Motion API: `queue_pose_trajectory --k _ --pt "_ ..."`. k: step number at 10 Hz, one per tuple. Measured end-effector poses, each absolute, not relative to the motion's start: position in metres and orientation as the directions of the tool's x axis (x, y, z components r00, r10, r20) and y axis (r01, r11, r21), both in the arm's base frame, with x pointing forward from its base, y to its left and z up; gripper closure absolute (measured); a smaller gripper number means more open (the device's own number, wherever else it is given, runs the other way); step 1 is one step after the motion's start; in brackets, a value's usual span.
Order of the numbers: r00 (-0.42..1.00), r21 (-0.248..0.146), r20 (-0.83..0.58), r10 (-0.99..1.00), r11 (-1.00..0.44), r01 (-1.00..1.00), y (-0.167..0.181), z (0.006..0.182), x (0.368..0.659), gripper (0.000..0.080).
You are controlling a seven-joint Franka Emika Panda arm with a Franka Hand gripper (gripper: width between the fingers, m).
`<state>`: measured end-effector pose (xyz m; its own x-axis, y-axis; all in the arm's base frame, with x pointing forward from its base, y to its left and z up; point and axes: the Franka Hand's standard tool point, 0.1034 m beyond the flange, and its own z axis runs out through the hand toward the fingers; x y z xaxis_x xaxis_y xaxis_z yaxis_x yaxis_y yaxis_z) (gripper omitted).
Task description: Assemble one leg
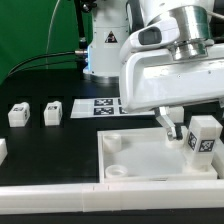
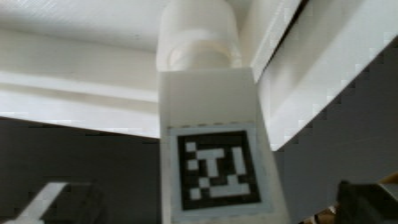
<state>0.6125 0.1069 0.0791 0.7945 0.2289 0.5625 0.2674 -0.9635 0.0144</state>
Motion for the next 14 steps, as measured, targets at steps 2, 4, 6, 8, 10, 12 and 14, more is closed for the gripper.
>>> queue_pose_trajectory --k 2,4,6,8,10,12,14 --pt "0.795 0.014 0.559 0.235 -0.962 0.274 0.111 0.085 0.615 0.015" --pt "0.818 0.005 0.519 0.25 -0.957 0.289 0.115 0.099 0.62 0.015" --pt "0.82 0.008 0.511 0.258 -0.955 0.295 0.114 0.106 0.63 0.015" --pt "0.895 -0.035 0.345 0.281 -0.95 0.312 0.113 0.107 0.636 0.015" --pt "0.94 -0.083 0.165 0.299 -0.945 0.316 0.11 0.104 0.636 0.015" --pt "0.948 -0.14 -0.044 0.316 -0.941 0.308 0.105 0.102 0.635 0.015" --pt "0.948 -0.145 -0.05 0.313 -0.942 0.303 0.107 0.102 0.64 0.015"
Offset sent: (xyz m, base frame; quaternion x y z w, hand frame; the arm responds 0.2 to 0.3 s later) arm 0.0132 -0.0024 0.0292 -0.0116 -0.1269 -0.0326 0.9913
